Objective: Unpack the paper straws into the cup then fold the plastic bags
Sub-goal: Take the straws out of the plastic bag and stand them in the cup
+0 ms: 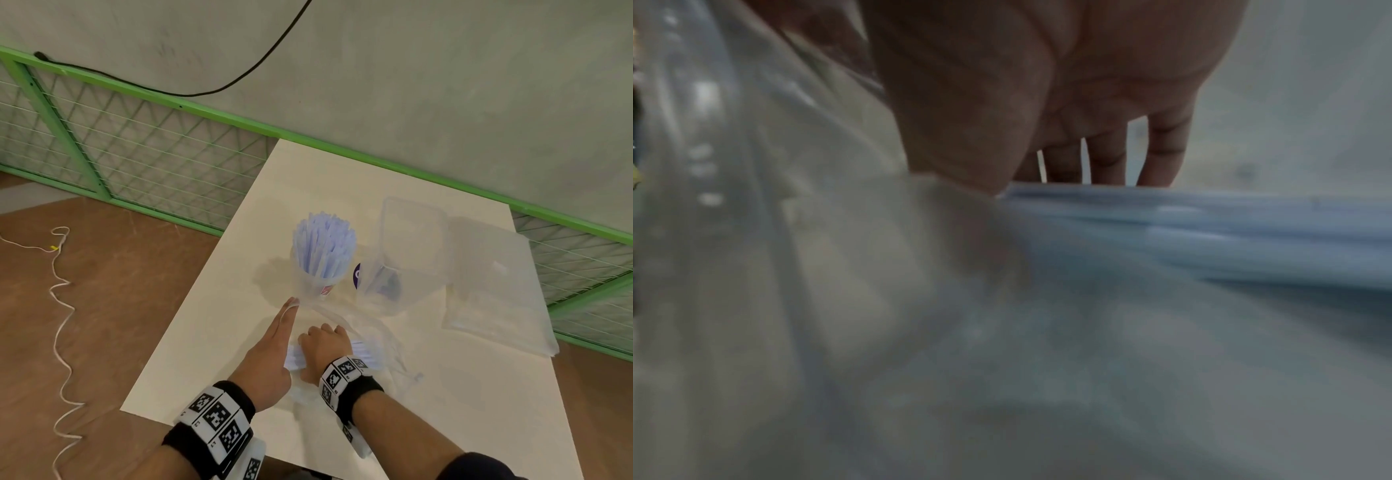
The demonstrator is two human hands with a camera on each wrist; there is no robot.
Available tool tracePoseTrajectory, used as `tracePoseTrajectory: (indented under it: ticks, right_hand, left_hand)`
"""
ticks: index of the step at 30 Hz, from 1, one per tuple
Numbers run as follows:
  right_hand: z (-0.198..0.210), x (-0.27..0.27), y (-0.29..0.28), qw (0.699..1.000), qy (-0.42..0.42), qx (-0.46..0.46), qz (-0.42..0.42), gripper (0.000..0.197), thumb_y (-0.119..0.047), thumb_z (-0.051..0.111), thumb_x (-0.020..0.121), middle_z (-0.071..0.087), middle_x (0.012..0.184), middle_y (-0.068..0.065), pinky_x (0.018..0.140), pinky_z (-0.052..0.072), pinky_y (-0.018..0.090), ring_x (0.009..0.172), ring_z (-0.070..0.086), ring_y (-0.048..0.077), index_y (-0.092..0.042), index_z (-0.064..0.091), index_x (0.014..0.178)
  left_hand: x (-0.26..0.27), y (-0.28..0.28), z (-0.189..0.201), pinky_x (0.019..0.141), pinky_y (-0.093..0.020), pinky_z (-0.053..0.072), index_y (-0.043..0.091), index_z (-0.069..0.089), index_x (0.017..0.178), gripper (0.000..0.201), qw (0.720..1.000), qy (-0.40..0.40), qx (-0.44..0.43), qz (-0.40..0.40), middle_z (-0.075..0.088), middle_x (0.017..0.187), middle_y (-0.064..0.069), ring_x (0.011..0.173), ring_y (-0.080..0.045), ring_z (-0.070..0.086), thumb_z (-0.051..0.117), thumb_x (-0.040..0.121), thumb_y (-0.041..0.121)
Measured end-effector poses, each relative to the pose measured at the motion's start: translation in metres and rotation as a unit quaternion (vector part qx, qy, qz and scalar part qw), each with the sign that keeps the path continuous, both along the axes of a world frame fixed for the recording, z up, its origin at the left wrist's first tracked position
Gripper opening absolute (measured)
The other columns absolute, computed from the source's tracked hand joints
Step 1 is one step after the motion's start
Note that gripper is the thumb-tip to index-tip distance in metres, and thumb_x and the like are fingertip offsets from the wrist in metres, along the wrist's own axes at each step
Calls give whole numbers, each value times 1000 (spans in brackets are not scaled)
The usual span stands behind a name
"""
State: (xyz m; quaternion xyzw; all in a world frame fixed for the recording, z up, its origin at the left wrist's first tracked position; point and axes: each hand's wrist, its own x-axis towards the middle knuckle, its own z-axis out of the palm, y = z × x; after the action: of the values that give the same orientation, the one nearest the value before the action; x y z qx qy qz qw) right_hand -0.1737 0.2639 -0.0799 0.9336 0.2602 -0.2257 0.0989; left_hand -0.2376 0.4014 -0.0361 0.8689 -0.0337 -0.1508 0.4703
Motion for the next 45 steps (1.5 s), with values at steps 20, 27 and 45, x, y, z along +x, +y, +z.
tracePoseTrajectory:
  ticks: [20, 27, 45]
  right_hand:
    - [46, -20, -35, 958, -18, 280, -64, 23, -46, 52, 92, 67, 86, 2, 70, 39, 33, 82, 62, 28, -23, 54, 95]
    - [79, -34, -50, 679, 102, 637, -349, 11, -3, 80, 77, 74, 86, 7, 81, 53, 26, 91, 71, 17, -3, 69, 74]
    - [64, -44, -51, 688, 32, 606, -397, 28, -25, 77, 77, 58, 63, 6, 65, 49, 35, 61, 56, 17, -8, 58, 66]
  left_hand:
    - [5, 8, -1, 113, -30, 35, 35, -4, 153, 110, 1000, -16, 11, 5, -7, 158, 26, 146, 2, 9, 37, 66, -19]
    - [11, 5, 1, 116, -30, 31, 32, -6, 154, 110, 1000, -12, 6, -10, -10, 159, 24, 147, 2, 5, 38, 66, -18]
    - [11, 1, 8, 114, -29, 33, 37, -6, 153, 109, 1000, 14, 4, -20, -10, 157, 28, 145, -9, 22, 41, 69, -16]
